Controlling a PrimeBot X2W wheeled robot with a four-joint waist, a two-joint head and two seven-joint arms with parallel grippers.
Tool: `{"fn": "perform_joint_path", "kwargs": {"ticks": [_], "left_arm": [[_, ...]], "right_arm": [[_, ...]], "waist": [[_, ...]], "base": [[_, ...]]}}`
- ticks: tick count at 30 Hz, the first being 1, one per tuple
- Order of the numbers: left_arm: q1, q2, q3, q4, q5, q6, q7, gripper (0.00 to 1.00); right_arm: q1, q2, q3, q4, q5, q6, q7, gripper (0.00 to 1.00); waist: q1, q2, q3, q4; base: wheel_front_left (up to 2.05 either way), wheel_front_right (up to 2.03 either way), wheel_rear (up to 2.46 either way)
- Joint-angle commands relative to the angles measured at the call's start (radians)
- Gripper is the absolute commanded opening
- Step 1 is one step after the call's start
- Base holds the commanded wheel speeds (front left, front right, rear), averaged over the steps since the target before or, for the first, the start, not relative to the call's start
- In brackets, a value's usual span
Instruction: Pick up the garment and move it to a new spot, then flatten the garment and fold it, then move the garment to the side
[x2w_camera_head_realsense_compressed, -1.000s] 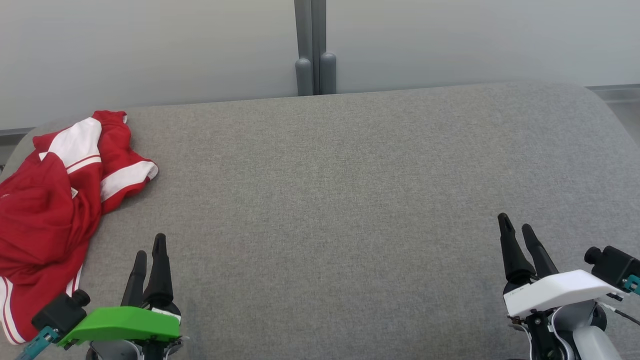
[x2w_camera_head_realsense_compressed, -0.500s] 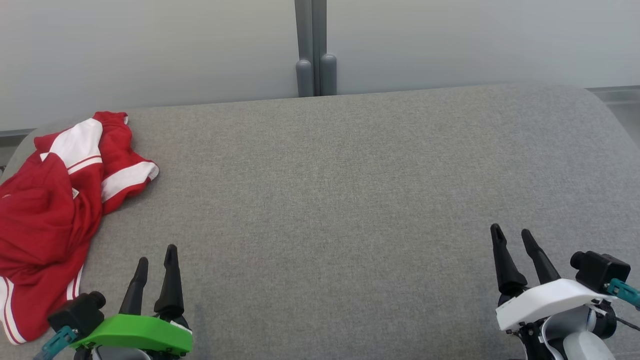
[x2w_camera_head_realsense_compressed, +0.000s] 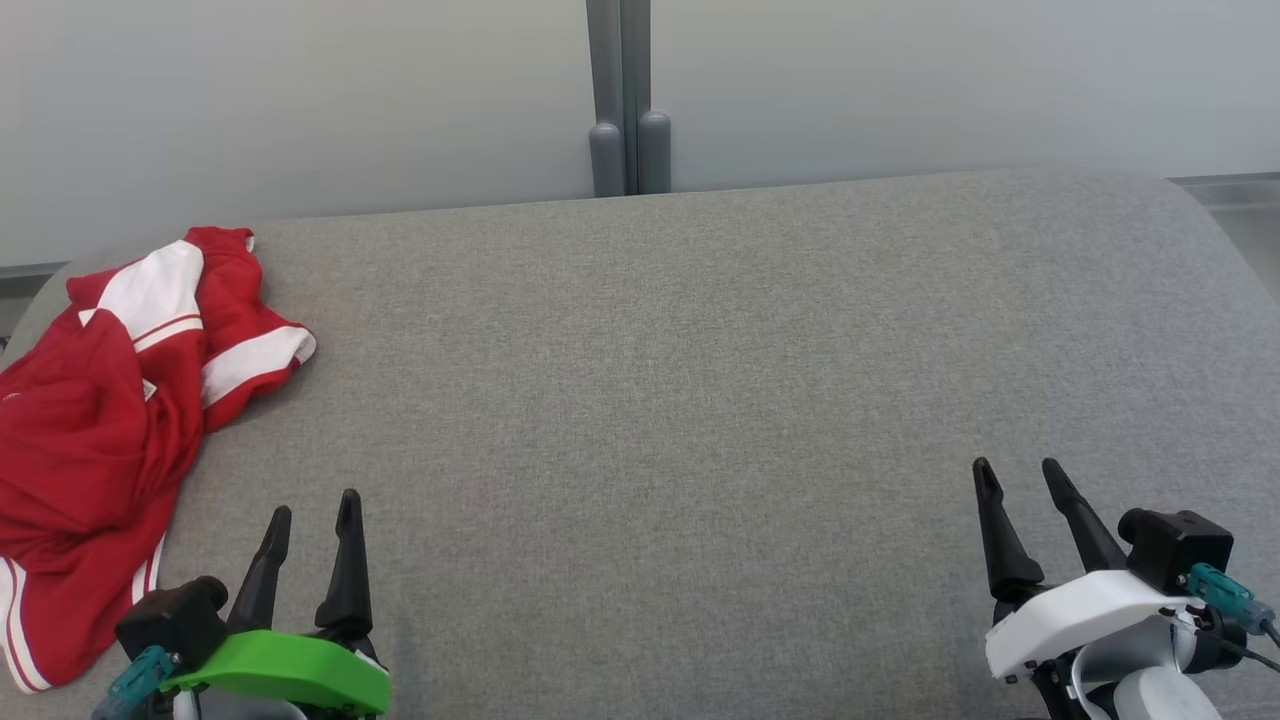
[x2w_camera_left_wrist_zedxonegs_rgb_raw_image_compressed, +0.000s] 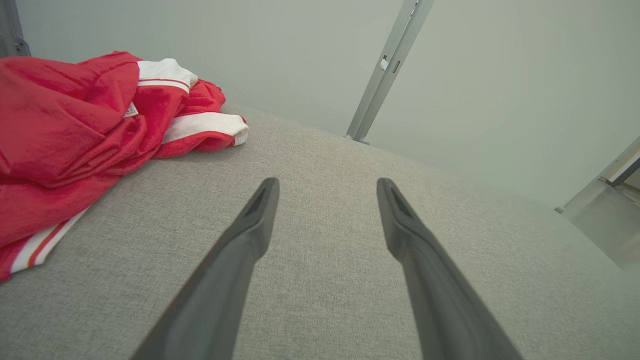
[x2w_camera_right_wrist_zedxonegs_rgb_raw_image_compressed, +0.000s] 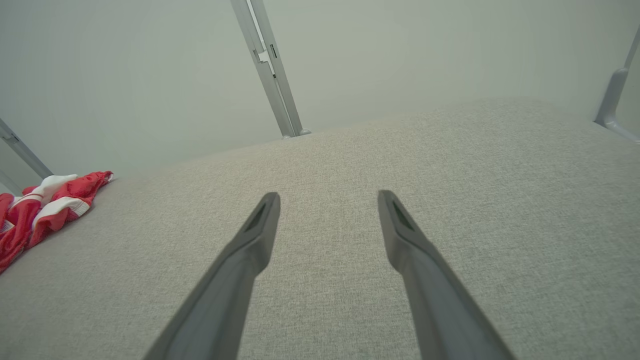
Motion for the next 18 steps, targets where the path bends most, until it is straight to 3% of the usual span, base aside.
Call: {"fn": "perform_joint_path", "kwargs": {"ticks": [1, 18], "left_arm": [[0.001, 0.012, 0.002, -0.006, 0.024, -0.003, -0.008, 1.00], [0.021, 0.022, 0.003, 0.016, 0.179, -0.004, -0.050, 1.00]], "right_arm": [[-0.002, -0.008, 0.004, -0.005, -0.025, 0.000, -0.010, 1.00], [0.015, -0.007, -0.009, -0.009, -0.168, 0.000, -0.053, 1.00]], "waist": [[0.0000, 0.0000, -0.001, -0.001], [0.0000, 0.0000, -0.005, 0.003]], "base": [[0.00, 0.00, 0.00], [0.00, 0.00, 0.00]]}}
